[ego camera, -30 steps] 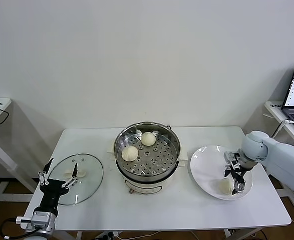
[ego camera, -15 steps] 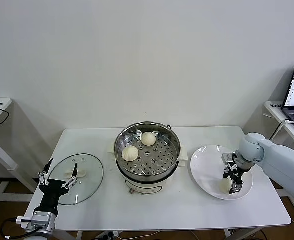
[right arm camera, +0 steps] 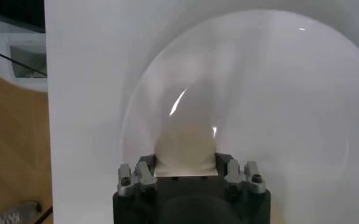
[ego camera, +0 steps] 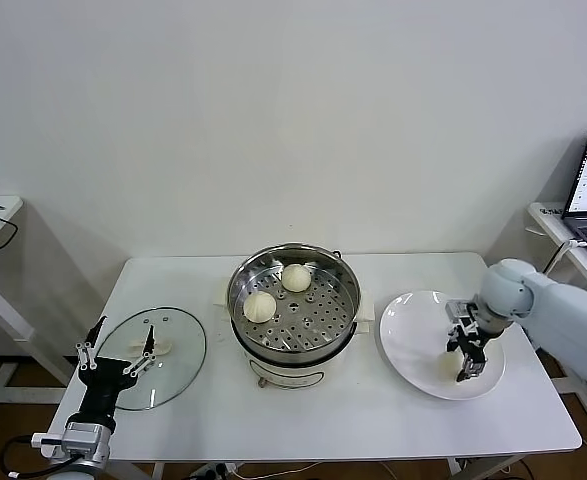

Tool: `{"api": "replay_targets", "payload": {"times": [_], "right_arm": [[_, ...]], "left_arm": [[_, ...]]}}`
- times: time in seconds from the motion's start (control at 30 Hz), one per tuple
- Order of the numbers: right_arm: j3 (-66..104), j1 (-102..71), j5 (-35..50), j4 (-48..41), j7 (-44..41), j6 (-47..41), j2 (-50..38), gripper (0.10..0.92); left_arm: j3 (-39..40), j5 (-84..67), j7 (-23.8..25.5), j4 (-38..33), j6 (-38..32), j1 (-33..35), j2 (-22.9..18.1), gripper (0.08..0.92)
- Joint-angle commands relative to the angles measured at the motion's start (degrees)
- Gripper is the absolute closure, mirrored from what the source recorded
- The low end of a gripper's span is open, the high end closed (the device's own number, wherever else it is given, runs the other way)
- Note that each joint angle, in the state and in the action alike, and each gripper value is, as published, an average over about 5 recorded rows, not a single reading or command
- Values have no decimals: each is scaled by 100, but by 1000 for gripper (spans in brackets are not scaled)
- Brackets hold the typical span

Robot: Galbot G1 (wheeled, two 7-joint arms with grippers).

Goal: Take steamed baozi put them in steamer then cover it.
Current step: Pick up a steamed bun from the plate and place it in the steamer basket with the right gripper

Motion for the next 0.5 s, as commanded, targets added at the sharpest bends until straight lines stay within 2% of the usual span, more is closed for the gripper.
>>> {"api": "replay_targets", "payload": {"times": [0.03,0.23,0.5], "right_arm": [[-838,2076,871,256,-178,134,-94,381],[-1382,3431,1149,692,-213,773,181,381],[-1871,4358,749,1306,-185,1748,1046,380]], "left_arm": [[19,13,-6,-35,16,7,7,177],[30,18,-6,-36,16,5,18,177],[9,23,-2,-46,25,14,42,177]]}}
